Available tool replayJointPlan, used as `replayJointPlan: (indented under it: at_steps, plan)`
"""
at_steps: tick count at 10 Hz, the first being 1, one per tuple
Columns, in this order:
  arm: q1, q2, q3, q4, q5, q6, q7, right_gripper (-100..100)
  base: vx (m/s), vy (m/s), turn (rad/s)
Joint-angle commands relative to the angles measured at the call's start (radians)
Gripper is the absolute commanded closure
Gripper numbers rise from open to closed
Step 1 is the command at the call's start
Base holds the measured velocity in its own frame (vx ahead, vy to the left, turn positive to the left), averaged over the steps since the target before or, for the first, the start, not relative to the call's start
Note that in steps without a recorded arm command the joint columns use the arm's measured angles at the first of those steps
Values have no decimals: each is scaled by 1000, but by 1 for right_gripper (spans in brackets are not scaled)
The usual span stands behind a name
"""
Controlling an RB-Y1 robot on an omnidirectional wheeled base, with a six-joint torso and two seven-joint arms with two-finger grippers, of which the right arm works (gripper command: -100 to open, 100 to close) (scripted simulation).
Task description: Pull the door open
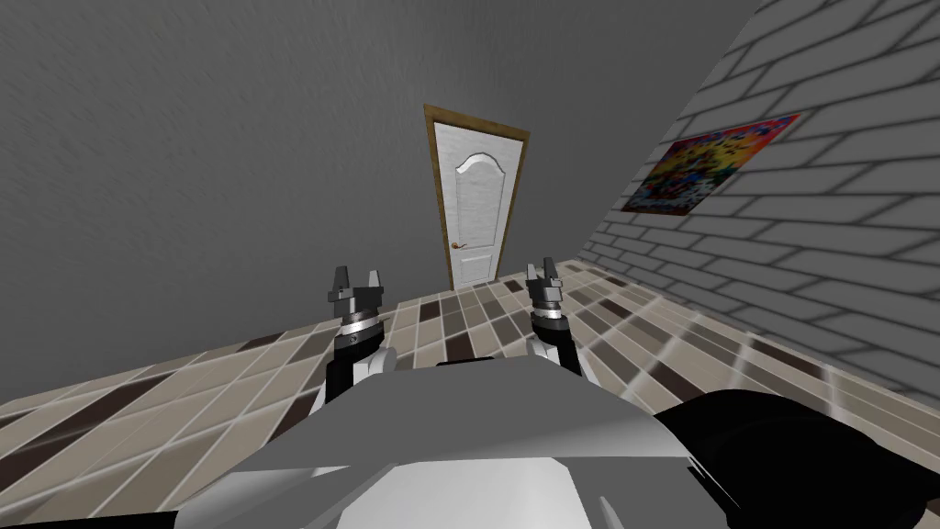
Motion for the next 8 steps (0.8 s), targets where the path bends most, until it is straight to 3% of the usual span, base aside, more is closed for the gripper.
replayJointPlan:
  at_steps: [1, 8]
  plan:
    - [-13, -8, 0, 31, -3, -2, -1, -100, 70, -58, 73]
    - [-83, -42, -1, 192, -16, -15, -8, -100, 128, 45, 37]
